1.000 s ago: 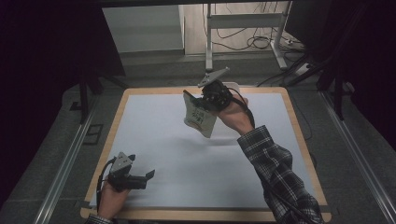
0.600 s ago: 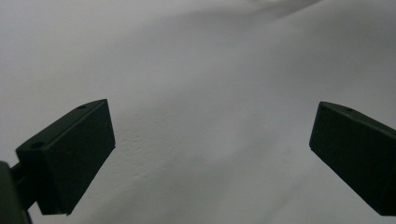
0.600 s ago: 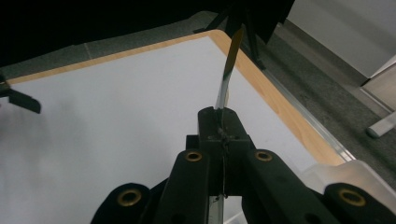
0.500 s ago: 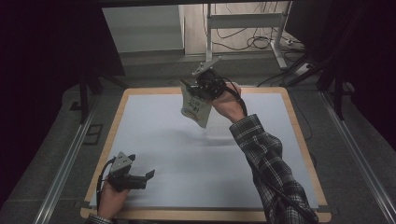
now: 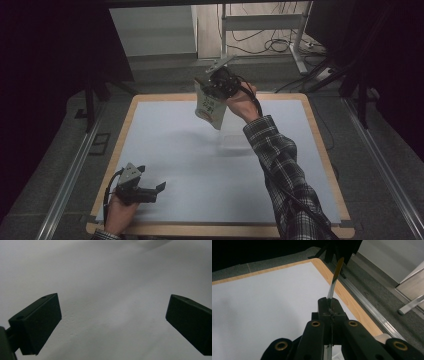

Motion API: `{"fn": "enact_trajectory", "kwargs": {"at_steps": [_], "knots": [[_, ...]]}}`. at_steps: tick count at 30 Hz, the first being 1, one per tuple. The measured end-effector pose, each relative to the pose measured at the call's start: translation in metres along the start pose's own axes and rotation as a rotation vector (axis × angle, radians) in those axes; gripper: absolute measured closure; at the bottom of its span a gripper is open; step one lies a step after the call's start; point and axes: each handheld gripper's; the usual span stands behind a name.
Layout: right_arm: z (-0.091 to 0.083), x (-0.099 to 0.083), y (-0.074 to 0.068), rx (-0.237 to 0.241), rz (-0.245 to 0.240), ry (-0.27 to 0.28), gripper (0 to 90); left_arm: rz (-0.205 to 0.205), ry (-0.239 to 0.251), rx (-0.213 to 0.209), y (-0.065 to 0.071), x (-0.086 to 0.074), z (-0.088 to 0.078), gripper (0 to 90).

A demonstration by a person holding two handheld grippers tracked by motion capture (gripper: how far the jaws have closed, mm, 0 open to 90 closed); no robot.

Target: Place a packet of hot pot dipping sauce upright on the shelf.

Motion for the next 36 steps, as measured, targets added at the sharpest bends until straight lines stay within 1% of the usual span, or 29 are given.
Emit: {"fn": "enact_trajectory", "kwargs": {"at_steps": [5,7,10,11,18,24,25,27,29,30,36], "knots": [[0.002,0.0,0.008,-0.014,0.005,0.001,88.8,0.0,-0.001,0.001,0.0,0.0,0.0,0.1],[0.002,0.0,0.01,-0.027,0.004,0.002,88.8,-0.001,-0.001,0.0,0.0,0.0,0.0,0.1],[0.001,0.0,0.013,-0.035,0.003,0.002,88.8,-0.001,-0.001,0.0,0.0,0.0,0.0,0.1],[0.001,0.0,0.017,-0.034,-0.001,0.003,88.8,0.0,-0.002,0.0,0.0,0.0,0.0,0.1],[-0.001,0.001,0.025,-0.044,0.011,0.013,88.8,-0.001,-0.004,0.001,0.0,0.0,0.0,0.0],[-0.002,0.004,0.026,-0.047,0.013,0.018,88.8,-0.003,-0.004,0.001,0.0,0.0,0.0,0.1],[-0.001,0.005,0.025,-0.052,0.006,0.017,88.8,-0.003,-0.004,0.001,0.0,0.0,0.0,0.1],[0.0,0.004,0.026,-0.059,0.011,0.011,88.8,-0.002,-0.004,0.001,0.0,0.0,0.0,0.1],[0.0,0.003,0.027,-0.059,0.008,0.017,88.8,-0.003,-0.005,0.001,0.0,0.0,0.0,0.1],[0.0,0.003,0.027,-0.056,0.016,0.015,88.8,-0.003,-0.006,0.001,0.0,0.0,0.0,0.1],[-0.001,-0.003,0.03,-0.046,0.005,-0.009,88.8,-0.002,-0.01,0.001,0.0,0.0,0.001,0.1]]}}
Point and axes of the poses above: each handheld gripper's, and its own axes: z roughly forward along the jaws, x roughly out of its top, y roughly to its right, and after that the axes turned 15 degrees about -x, right-handed
